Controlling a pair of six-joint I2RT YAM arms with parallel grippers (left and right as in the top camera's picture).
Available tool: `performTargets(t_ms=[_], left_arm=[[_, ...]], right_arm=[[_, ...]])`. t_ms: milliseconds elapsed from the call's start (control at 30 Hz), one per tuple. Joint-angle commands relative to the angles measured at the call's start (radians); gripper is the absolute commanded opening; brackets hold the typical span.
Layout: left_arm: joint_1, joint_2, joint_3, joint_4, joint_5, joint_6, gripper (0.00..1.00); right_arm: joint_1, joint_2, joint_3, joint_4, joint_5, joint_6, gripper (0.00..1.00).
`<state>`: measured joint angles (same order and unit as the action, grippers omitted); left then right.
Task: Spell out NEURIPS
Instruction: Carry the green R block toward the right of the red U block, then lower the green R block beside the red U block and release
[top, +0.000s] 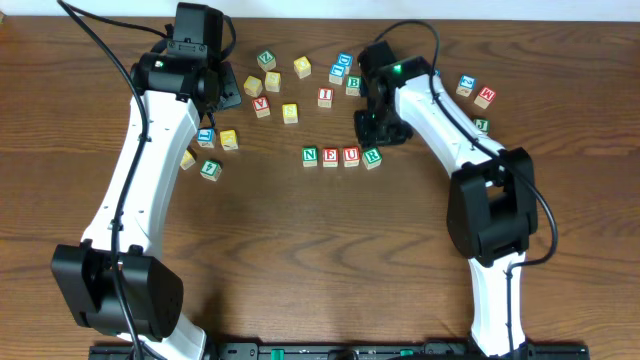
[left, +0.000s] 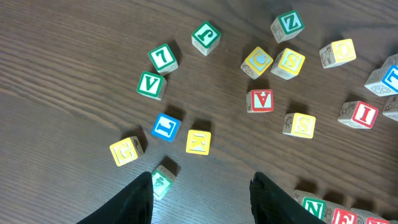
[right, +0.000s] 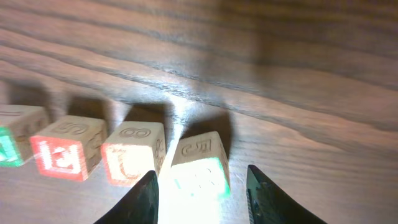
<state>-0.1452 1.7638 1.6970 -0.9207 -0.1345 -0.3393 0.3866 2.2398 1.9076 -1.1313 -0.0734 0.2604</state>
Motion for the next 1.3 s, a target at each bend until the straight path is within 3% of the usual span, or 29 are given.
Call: performTargets(t_ms=[0,367,1267], left_arm=[[0.005,-0.005,0.009,-0.006,-0.016,0.006,0.50],[0.005,-0.005,0.009,-0.008,-0.016,0.006,0.50],[0.004,-0.005,0.009,-0.021,-0.016,0.006,0.50]], right_arm=[[-0.012,-0.059,0.037,-0.022,0.035,0.008,0.37],[-0.015,-0.061,-0.018,-0.124,0.117,0.004,0.29],[-0.013,-0.061,-0.157,0.020,0.127,-0.002,0.37]])
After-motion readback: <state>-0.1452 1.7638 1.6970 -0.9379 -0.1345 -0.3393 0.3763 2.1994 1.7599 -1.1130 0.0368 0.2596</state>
